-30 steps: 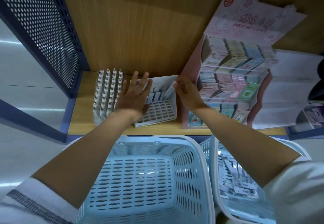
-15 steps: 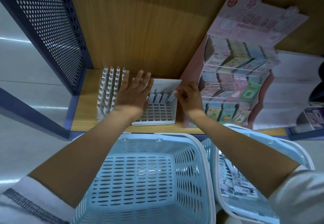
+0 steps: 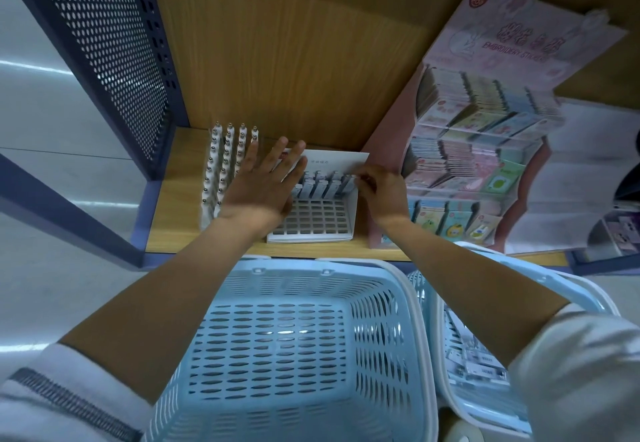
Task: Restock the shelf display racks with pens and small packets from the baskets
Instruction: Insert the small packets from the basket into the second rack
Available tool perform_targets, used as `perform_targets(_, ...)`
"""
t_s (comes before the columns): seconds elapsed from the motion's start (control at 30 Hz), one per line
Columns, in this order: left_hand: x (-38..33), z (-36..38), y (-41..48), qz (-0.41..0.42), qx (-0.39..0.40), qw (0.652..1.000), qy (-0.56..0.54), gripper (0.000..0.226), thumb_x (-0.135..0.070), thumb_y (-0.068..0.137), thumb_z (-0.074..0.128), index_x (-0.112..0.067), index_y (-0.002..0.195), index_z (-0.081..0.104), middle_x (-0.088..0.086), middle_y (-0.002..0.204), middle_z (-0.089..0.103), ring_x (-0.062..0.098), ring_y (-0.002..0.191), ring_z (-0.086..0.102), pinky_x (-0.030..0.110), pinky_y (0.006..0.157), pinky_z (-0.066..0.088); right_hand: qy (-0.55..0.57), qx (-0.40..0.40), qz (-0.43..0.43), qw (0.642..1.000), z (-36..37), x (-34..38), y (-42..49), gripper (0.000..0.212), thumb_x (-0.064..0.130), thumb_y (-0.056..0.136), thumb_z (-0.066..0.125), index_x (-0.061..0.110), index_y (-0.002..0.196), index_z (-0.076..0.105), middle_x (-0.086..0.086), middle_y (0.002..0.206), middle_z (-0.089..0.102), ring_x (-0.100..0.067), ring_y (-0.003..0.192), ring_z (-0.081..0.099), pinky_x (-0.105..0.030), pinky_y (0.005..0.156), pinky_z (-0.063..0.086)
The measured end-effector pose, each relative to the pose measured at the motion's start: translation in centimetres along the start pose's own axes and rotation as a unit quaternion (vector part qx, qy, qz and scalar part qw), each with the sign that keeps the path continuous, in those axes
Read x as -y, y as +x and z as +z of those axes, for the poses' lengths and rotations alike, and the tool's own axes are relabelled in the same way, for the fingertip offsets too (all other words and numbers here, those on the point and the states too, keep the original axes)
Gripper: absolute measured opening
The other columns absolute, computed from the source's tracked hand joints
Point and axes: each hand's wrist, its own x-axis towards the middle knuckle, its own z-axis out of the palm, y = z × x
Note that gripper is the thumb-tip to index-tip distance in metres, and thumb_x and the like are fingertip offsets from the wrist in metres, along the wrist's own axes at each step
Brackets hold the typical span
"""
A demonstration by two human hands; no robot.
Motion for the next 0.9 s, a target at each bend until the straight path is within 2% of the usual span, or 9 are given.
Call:
perform_targets(0.13, -0.1, -0.1, -0.1, -0.002, -0.003, 1.0, -0.007, 0.065, -0.041, 0.102, 0.021, -0.017, 0.153, -0.012, 0.003, 0.159, -0.025, 0.027, 0.148, -0.02, 0.054, 0.119, -0.005, 0.02, 0.014, -0.012, 1.0, 0.3, 0.0, 0.2, 0.012, 0.006, 0.086, 0.064, 0.007, 0.095, 0.071, -0.008, 0.073, 0.07, -0.021, 0.064, 0.063, -0.033, 0.066, 0.054)
perform_targets(0.2, 0.0, -0.2, -0.1, -0.002, -0.003, 1.0, -0.009, 0.065, -0.041, 0.102, 0.021, -0.017, 0.153, -0.012, 0.003, 0.159, -0.024, 0.027, 0.148, -0.019, 0.054, 0.119, -0.006, 0.032, 0.022, -0.009, 0.999, 0.3, -0.1, 0.0, 0.013, 0.005, 0.087, 0.063, 0.007, 0.097, 0.071, -0.008, 0.072, 0.069, -0.021, 0.062, 0.064, -0.035, 0.067, 0.055)
perform_targets(0.4, -0.1, -0.1, 0.0, -0.003, -0.008, 1.0, -0.015, 0.065, -0.04, 0.102, 0.02, -0.016, 0.153, -0.012, 0.004, 0.16, -0.023, 0.027, 0.148, -0.018, 0.054, 0.119, -0.005, 0.032, 0.033, 0.016, 0.999, 0.4, -0.2, -0.2, 0.013, 0.005, 0.087, 0.064, 0.007, 0.099, 0.066, -0.007, 0.078, 0.07, -0.022, 0.069, 0.066, -0.032, 0.071, 0.054)
perform_targets(0.53, 0.0, 0.1, 0.0, -0.002, -0.016, 1.0, -0.025, 0.065, -0.04, 0.101, 0.02, -0.016, 0.154, -0.011, 0.004, 0.16, -0.022, 0.026, 0.148, -0.017, 0.053, 0.119, -0.006, 0.045, 0.031, 0.045, 0.998, 1.0, -0.2, -0.2, 0.008, 0.005, 0.086, 0.065, 0.01, 0.093, 0.063, -0.006, 0.078, 0.068, -0.02, 0.07, 0.065, -0.035, 0.072, 0.055)
perform_targets(0.6, 0.0, 0.0, 0.0, -0.006, -0.02, 0.999, -0.034, 0.065, -0.039, 0.101, 0.02, -0.015, 0.154, -0.01, 0.005, 0.16, -0.021, 0.025, 0.148, -0.017, 0.052, 0.119, -0.005, 0.058, 0.027, 0.063, 0.996, 1.1, -0.2, -0.2, 0.008, 0.009, 0.085, 0.068, 0.013, 0.091, 0.063, -0.003, 0.081, 0.069, -0.018, 0.072, 0.065, -0.034, 0.074, 0.055)
perform_targets(0.7, 0.0, -0.2, 0.0, -0.009, -0.022, 0.999, -0.043, 0.065, -0.039, 0.101, 0.019, -0.013, 0.153, -0.011, 0.007, 0.161, -0.019, 0.025, 0.149, -0.016, 0.051, 0.12, -0.004, 0.079, 0.032, 0.089, 0.992, 1.2, -0.2, 0.0, 0.011, 0.022, 0.083, 0.072, 0.016, 0.086, 0.064, 0.003, 0.074, 0.067, -0.015, 0.067, 0.064, -0.028, 0.068, 0.053)
perform_targets(0.8, 0.0, -0.1, 0.0, -0.012, -0.033, 0.998, -0.055, 0.065, -0.037, 0.101, 0.022, -0.012, 0.154, -0.007, 0.007, 0.162, -0.016, 0.026, 0.149, -0.013, 0.051, 0.12, -0.002, 0.092, 0.008, 0.116, 0.989, 1.6, 0.0, 0.4, 0.017, 0.026, 0.08, 0.075, 0.012, 0.083, 0.066, 0.0, 0.072, 0.069, -0.016, 0.065, 0.065, -0.028, 0.064, 0.052)
perform_targets(0.9, -0.1, 0.0, 0.1, -0.014, -0.031, 0.998, -0.057, 0.065, -0.036, 0.101, 0.023, -0.012, 0.154, -0.005, 0.007, 0.162, -0.015, 0.026, 0.149, -0.012, 0.052, 0.12, -0.002, 0.094, -0.001, 0.166, 0.982, 2.1, 0.1, 0.5, 0.018, 0.028, 0.079, 0.076, 0.013, 0.084, 0.068, -0.002, 0.075, 0.071, -0.018, 0.07, 0.067, -0.029, 0.067, 0.054)
